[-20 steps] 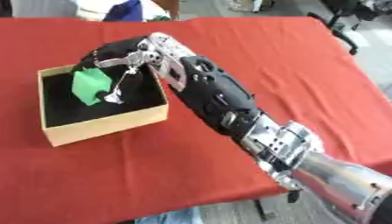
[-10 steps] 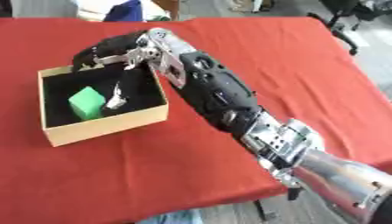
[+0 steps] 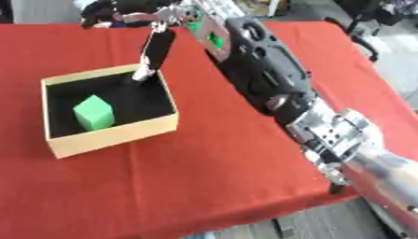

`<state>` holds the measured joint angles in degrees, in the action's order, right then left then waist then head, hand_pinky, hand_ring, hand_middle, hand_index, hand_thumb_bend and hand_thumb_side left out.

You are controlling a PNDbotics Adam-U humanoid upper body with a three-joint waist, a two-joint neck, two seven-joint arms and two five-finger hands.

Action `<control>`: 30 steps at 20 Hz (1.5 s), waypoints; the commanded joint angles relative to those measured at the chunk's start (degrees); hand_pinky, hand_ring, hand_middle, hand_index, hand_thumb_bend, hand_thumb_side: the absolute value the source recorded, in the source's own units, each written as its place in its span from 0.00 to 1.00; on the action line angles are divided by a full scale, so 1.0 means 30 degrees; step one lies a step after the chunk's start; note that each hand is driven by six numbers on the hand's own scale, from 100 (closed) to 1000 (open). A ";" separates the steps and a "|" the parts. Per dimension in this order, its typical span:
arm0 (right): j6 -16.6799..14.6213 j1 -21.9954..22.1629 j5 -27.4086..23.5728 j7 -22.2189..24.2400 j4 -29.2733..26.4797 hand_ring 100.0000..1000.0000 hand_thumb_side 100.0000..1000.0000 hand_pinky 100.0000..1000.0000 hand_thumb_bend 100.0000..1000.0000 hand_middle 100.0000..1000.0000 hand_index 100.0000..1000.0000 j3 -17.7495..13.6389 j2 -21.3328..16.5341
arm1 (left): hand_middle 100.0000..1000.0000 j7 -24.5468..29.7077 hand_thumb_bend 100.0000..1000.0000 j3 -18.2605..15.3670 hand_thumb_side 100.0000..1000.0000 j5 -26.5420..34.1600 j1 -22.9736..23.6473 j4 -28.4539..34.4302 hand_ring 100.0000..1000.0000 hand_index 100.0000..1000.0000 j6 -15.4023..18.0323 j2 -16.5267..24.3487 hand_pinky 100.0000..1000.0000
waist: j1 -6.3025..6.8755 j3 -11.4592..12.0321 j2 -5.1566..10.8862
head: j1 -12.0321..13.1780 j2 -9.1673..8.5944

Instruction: Pick up objects on the table and place them in the box.

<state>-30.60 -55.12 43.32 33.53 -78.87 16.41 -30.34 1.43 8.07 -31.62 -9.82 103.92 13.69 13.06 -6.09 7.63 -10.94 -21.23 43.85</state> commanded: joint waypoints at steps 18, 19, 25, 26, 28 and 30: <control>0.3796 0.9881 -0.5367 -0.8603 -0.6288 0.79 0.40 0.77 0.21 0.98 1.00 -0.7197 -0.4732 | 0.33 -0.1370 0.00 -0.1671 0.39 -0.0405 0.0571 0.2084 0.30 0.56 -0.0743 -0.0001 0.56 | 0.1113 -0.1517 -0.0029 | 0.1761 -0.0245; 0.3801 1.0257 -0.5594 -0.8830 -0.6555 0.79 0.38 0.77 0.16 0.98 1.00 -0.7455 -0.4483 | 0.33 -0.1395 0.00 -0.1698 0.39 -0.0400 0.0575 0.2163 0.30 0.56 -0.0761 -0.0010 0.56 | 0.1164 -0.1609 -0.0043 | 0.1784 -0.0205; 0.3388 1.1712 -0.6593 -0.9399 -0.7736 0.79 0.35 0.78 0.00 0.99 1.00 -0.8572 -0.3095 | 0.33 -0.1503 0.00 -0.1797 0.39 -0.0233 0.0632 0.2568 0.30 0.56 -0.0857 -0.0096 0.56 | 0.1511 -0.1776 -0.0169 | 0.2089 -0.0167; 0.3375 1.1856 -0.6687 -0.9414 -0.7823 0.79 0.35 0.78 0.00 0.98 1.00 -0.8688 -0.2877 | 0.33 -0.1529 0.00 -0.1815 0.39 -0.0200 0.0633 0.2615 0.30 0.56 -0.0883 -0.0102 0.56 | 0.1558 -0.1836 -0.0182 | 0.2146 -0.0127; 0.3417 1.2087 -0.6829 -0.9467 -0.8011 0.79 0.35 0.77 0.00 0.98 1.00 -0.8909 -0.2376 | 0.33 -0.1588 0.00 -0.1858 0.39 -0.0133 0.0635 0.2699 0.30 0.56 -0.0926 -0.0152 0.56 | 0.1647 -0.1844 -0.0238 | 0.2388 -0.0084; 0.3499 1.2216 -0.6870 -0.9489 -0.8238 0.79 0.35 0.77 0.00 0.98 1.00 -0.9067 -0.1931 | 0.33 -0.1615 0.00 -0.1865 0.39 -0.0082 0.0684 0.2778 0.30 0.57 -0.0935 -0.0194 0.56 | 0.1734 -0.1847 -0.0310 | 0.2705 -0.0044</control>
<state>-20.20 -18.05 23.33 5.35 -102.07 -9.69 -35.59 -3.13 2.89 -32.10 -7.53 110.76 10.93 12.36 -0.85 2.10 -12.59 -13.65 43.36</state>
